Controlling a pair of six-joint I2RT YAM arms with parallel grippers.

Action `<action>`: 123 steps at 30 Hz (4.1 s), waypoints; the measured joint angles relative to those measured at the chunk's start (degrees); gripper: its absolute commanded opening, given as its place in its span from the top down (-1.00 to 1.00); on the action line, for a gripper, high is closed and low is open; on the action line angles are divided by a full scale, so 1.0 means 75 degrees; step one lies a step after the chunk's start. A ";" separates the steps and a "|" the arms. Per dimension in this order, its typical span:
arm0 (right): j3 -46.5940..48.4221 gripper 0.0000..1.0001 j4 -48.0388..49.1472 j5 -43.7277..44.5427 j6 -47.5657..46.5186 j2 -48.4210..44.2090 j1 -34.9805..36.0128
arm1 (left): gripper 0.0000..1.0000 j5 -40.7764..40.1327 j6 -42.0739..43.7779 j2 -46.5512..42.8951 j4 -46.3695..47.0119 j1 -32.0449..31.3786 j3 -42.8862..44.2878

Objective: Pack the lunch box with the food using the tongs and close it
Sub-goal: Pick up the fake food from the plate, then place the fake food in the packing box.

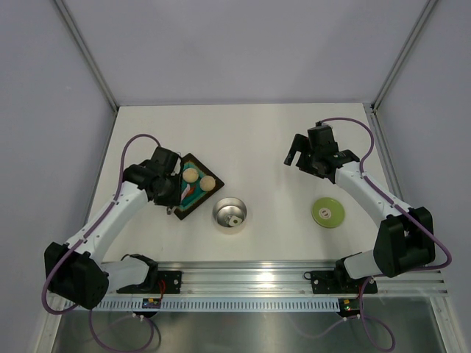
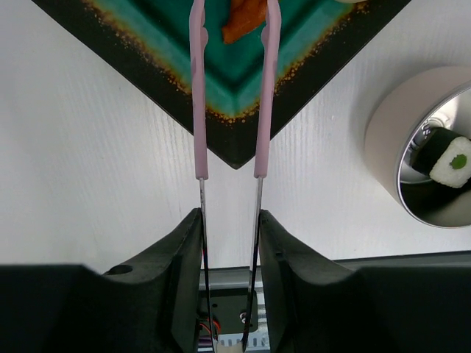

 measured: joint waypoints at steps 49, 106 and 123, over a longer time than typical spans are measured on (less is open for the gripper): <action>0.0000 -0.95 0.0000 0.0003 0.0000 0.0000 0.0000 | 1.00 0.0105 -0.0079 0.1434 0.0356 0.0000 0.0187; 0.0000 -0.94 -0.0006 0.0015 0.0041 0.0000 0.0000 | 1.00 0.1644 -0.0944 -0.0367 -0.0210 -0.3395 0.0790; 0.0000 -0.94 -0.0006 0.0015 0.0052 0.0000 0.0000 | 0.35 0.1603 -0.1008 0.0009 0.0125 -0.3410 0.0501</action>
